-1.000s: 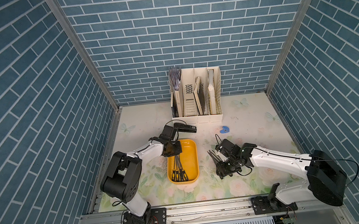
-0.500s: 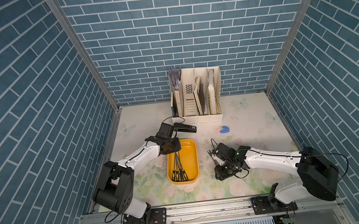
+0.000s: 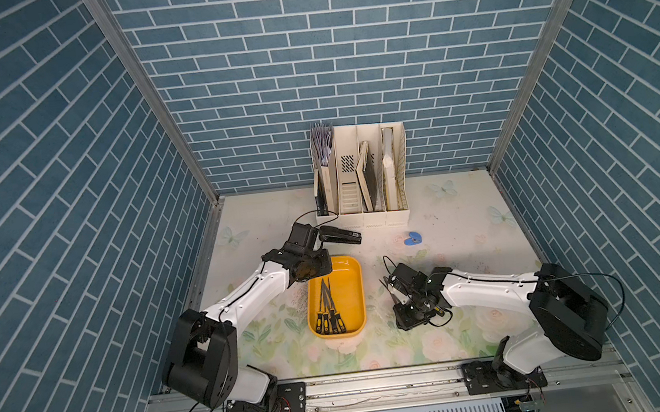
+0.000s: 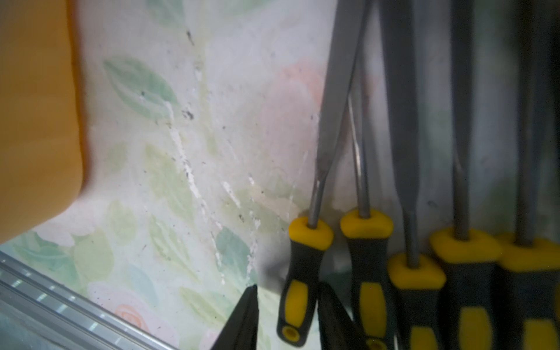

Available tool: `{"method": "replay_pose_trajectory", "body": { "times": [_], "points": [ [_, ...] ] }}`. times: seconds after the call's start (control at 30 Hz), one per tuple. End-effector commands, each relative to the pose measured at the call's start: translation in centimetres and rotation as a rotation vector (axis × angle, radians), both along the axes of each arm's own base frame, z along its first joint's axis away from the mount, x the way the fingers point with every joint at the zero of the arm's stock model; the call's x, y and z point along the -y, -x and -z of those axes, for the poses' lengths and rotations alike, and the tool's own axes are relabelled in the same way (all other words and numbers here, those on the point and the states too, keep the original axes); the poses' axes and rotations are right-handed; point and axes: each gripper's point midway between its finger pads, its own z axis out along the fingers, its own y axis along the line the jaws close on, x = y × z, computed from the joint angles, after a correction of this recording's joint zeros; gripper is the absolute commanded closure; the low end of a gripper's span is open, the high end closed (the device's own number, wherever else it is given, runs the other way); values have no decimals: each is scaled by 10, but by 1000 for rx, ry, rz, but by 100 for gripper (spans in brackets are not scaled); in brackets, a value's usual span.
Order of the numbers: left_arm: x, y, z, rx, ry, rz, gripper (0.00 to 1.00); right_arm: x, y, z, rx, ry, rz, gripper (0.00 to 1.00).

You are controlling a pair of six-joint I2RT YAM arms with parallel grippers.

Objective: Put the file tool into the storage box
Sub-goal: Pick up the file tool from the center of the board, then place the file tool in the storage box.

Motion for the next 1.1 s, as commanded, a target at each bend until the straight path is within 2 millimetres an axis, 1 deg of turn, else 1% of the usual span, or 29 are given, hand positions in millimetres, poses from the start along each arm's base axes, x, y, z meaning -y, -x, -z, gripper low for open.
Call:
{"method": "replay_pose_trajectory", "body": {
  "times": [0.0, 0.07, 0.13, 0.23, 0.37, 0.5, 0.57, 0.63, 0.73, 0.9, 1.0, 1.07],
  "points": [
    [3, 1, -19, 28, 22, 10, 62, 6, -2, 12, 9, 58, -17, 71],
    [4, 1, -23, 37, 30, 11, 60, 8, -2, 13, 11, 69, -15, 81],
    [5, 2, -30, 50, 45, 15, 59, 10, -2, 11, 15, 74, -14, 85],
    [8, 3, -41, 68, 74, 21, 56, 12, -1, 1, 29, 65, -14, 87],
    [16, 5, -53, 86, 126, 33, 54, 12, 2, -16, 48, 33, -18, 88],
    [38, 11, -64, 110, 215, 62, 48, 3, 4, -39, 73, -46, -11, 91],
    [55, 17, -69, 117, 263, 81, 46, -5, 5, -51, 84, -100, -12, 91],
    [68, 21, -70, 122, 298, 74, 41, -13, 4, -63, 95, -146, -14, 91],
    [81, 26, -64, 114, 304, 62, 39, -23, 3, -75, 112, -176, -25, 91],
    [83, 28, -39, 65, 254, 18, 39, -37, 2, -86, 124, -205, -38, 91],
    [85, 28, -31, 54, 252, 4, 40, -50, 5, -97, 125, -258, -46, 91],
    [86, 28, -27, 49, 247, -2, 39, -58, 7, -101, 120, -291, -52, 91]
  ]
}}
